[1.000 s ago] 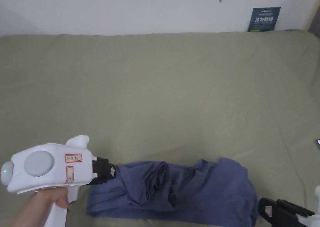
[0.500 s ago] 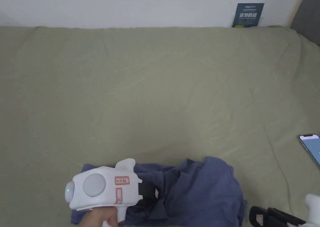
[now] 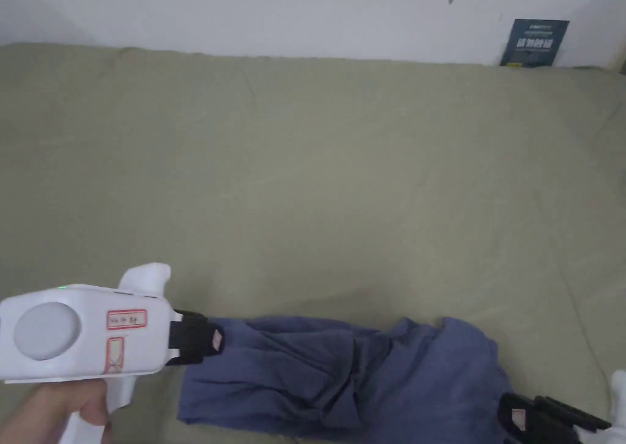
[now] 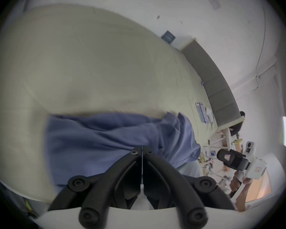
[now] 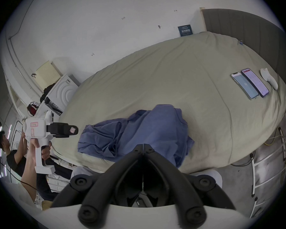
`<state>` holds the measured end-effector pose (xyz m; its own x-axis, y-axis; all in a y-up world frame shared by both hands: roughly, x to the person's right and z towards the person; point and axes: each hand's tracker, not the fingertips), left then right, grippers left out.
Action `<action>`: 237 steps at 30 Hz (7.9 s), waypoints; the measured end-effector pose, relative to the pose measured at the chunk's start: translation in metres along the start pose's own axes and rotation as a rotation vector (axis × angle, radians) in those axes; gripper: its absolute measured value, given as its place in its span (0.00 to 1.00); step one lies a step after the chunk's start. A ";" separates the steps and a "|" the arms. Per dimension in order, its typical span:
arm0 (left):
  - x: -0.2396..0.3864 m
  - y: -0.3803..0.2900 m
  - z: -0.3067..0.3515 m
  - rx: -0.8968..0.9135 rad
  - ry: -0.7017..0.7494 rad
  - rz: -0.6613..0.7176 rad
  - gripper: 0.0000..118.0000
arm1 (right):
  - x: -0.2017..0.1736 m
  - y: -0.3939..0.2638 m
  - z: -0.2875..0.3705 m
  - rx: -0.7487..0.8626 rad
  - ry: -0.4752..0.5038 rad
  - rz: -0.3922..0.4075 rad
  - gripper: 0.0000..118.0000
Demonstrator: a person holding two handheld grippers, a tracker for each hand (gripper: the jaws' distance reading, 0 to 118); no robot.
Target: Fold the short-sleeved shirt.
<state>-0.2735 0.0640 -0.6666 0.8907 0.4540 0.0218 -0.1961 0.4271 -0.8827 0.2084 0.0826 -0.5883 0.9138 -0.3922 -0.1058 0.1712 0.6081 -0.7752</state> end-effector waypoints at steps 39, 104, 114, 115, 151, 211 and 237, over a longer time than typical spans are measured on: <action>-0.077 -0.029 -0.008 -0.005 -0.197 0.293 0.09 | -0.008 0.003 -0.006 -0.016 -0.047 0.014 0.00; 0.085 -0.026 -0.183 -0.208 -0.432 0.144 0.00 | 0.027 -0.019 0.009 -0.077 -0.007 -0.095 0.00; 0.040 -0.003 -0.043 -0.045 -0.229 0.012 0.00 | -0.020 0.031 -0.073 -0.100 0.291 -0.069 0.00; 0.029 -0.003 -0.030 -0.012 -0.228 0.022 0.00 | -0.025 0.036 -0.093 -0.127 0.326 -0.075 0.00; -0.049 -0.015 -0.142 -0.171 -0.545 0.208 0.25 | 0.023 -0.017 -0.233 -0.403 0.787 -0.538 0.01; 0.177 -0.016 0.080 0.878 0.410 -0.294 0.00 | -0.094 0.087 0.006 0.504 -0.160 0.391 0.01; 0.168 -0.036 0.093 0.893 0.458 -0.296 1.00 | -0.078 0.069 0.048 0.621 -0.260 0.355 1.00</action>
<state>-0.1550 0.1973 -0.5874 0.9862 -0.0232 -0.1637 -0.0100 0.9800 -0.1990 0.1666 0.1886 -0.6037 0.9969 0.0277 -0.0738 -0.0434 0.9743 -0.2208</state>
